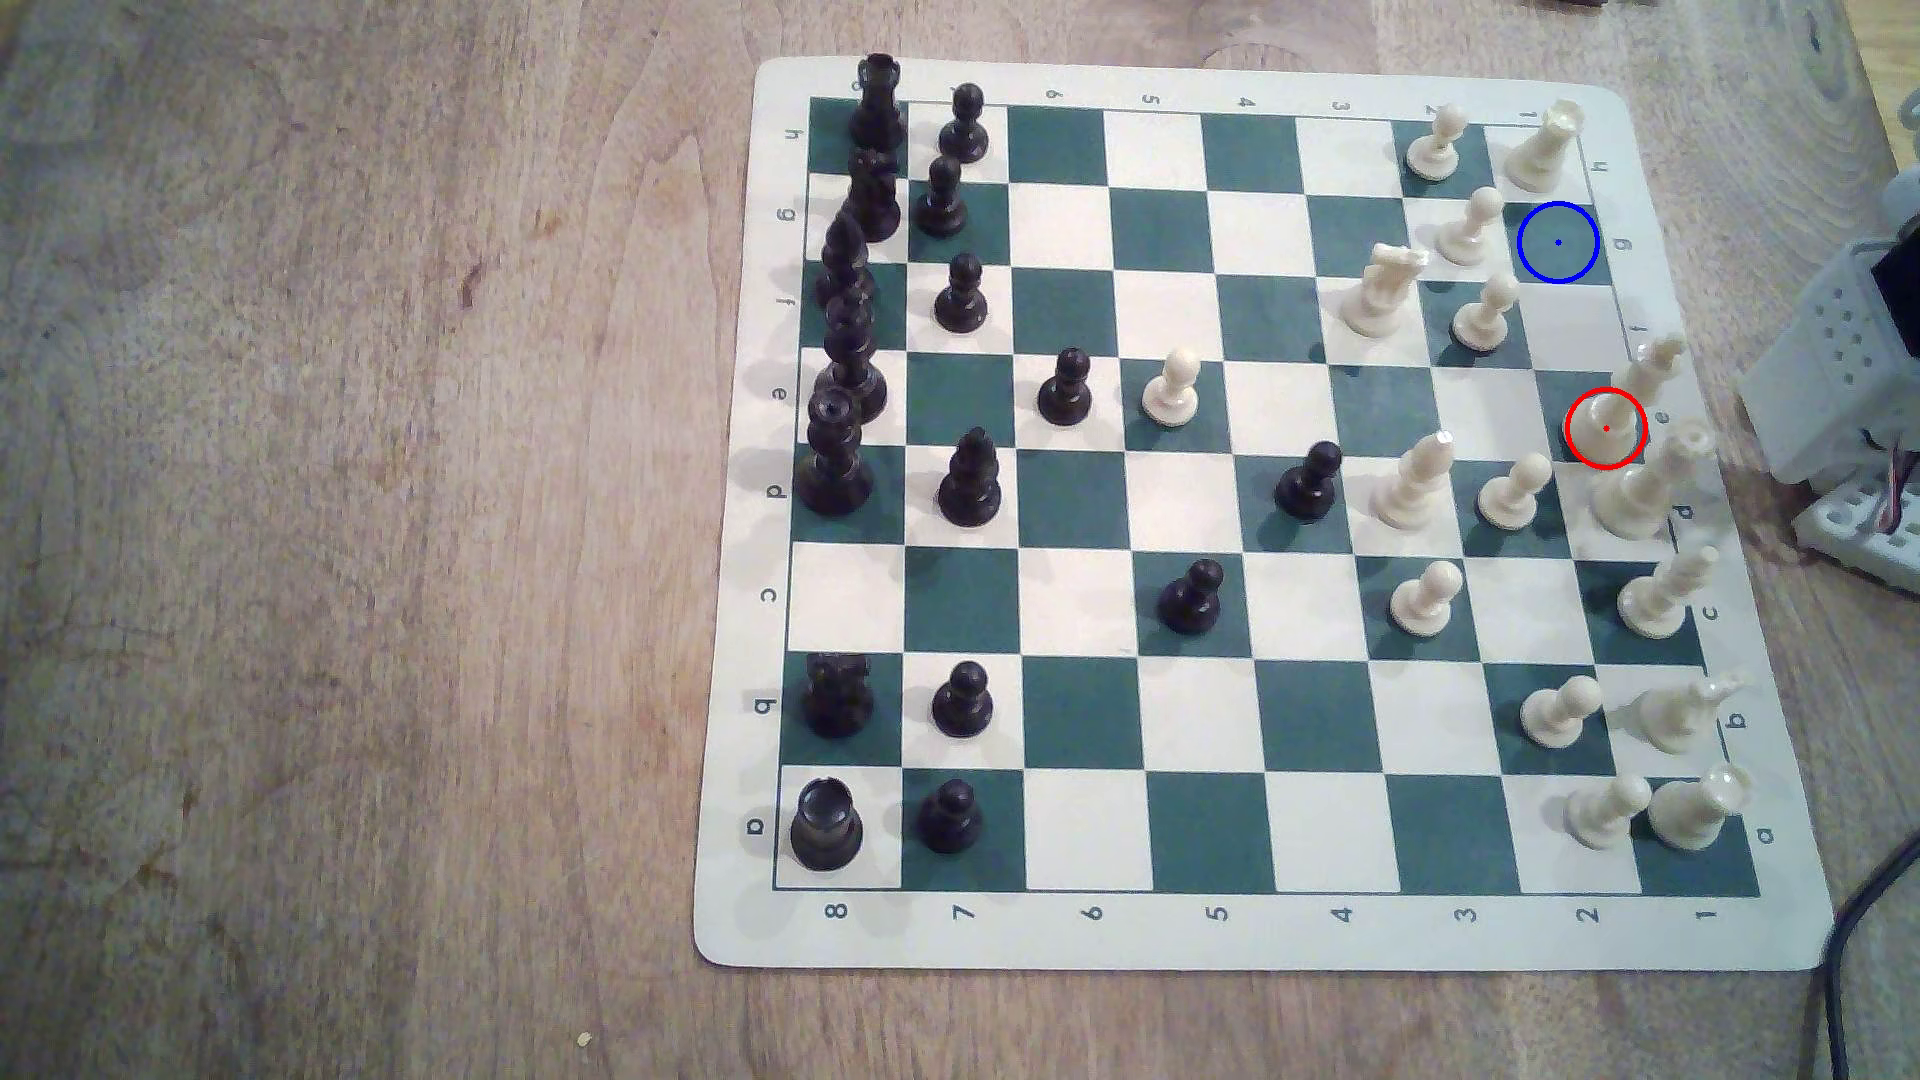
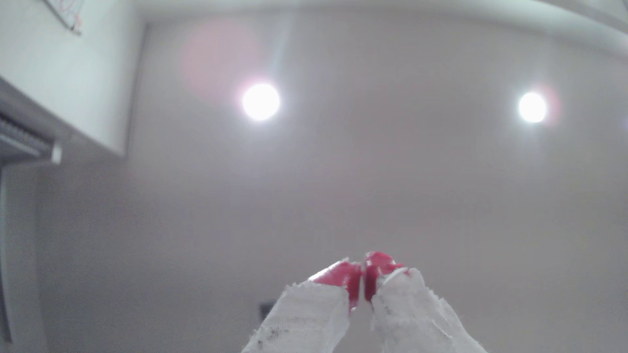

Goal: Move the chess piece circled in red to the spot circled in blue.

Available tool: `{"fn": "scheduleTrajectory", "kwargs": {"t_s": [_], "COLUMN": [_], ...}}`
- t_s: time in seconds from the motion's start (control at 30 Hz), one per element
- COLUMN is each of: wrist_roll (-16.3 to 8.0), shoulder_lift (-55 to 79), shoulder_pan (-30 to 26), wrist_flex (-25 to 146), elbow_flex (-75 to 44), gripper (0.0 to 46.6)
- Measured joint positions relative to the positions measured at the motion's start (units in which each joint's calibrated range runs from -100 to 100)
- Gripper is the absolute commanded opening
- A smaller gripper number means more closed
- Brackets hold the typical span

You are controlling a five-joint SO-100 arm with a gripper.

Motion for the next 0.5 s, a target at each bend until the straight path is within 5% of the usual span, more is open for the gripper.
{"fn": "scheduleTrajectory", "kwargs": {"t_s": [0.1, 0.27, 0.5], "wrist_roll": [0.0, 0.0, 0.0], "shoulder_lift": [0.2, 0.2, 0.2], "shoulder_pan": [0.7, 10.1, 11.3], "wrist_flex": [0.4, 7.5, 22.9], "elbow_flex": [0.0, -0.3, -11.3], "gripper": [0.2, 0.2, 0.2]}}
